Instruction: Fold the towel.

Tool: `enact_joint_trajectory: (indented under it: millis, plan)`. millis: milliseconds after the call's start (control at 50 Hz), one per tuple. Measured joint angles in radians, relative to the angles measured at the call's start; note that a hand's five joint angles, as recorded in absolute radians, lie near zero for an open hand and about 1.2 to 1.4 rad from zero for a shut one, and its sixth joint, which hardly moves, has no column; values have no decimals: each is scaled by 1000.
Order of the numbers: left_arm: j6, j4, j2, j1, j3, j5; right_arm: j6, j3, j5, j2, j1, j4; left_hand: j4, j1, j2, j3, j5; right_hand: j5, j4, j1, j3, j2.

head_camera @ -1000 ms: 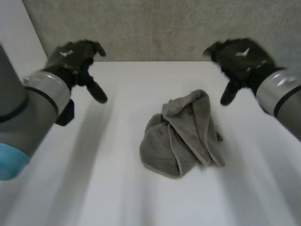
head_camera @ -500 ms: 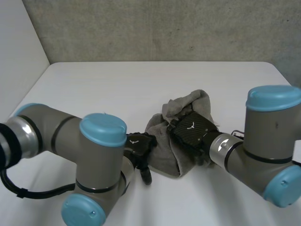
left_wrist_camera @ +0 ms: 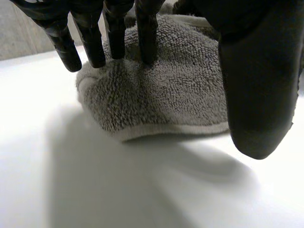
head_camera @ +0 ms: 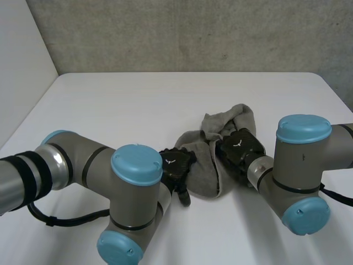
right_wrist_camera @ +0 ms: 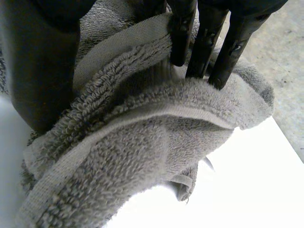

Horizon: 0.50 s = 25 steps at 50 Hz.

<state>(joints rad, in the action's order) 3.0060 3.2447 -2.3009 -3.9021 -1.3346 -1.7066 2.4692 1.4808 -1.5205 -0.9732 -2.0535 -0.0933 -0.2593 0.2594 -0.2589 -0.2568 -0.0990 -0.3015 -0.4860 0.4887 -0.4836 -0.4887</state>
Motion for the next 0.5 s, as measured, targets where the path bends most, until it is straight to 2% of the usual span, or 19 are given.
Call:
enact_joint_trajectory:
  millis: [280,500]
  plan:
    - [2,4,-77,1,104,-2,63,-26,-74,14,21,-16,0,0,0,0,0,-84,-87,81,-92,-85]
    - [3,3,-74,21,105,-2,117,-36,-75,8,26,-14,-29,44,-45,-38,-38,-84,-85,78,-88,-83]
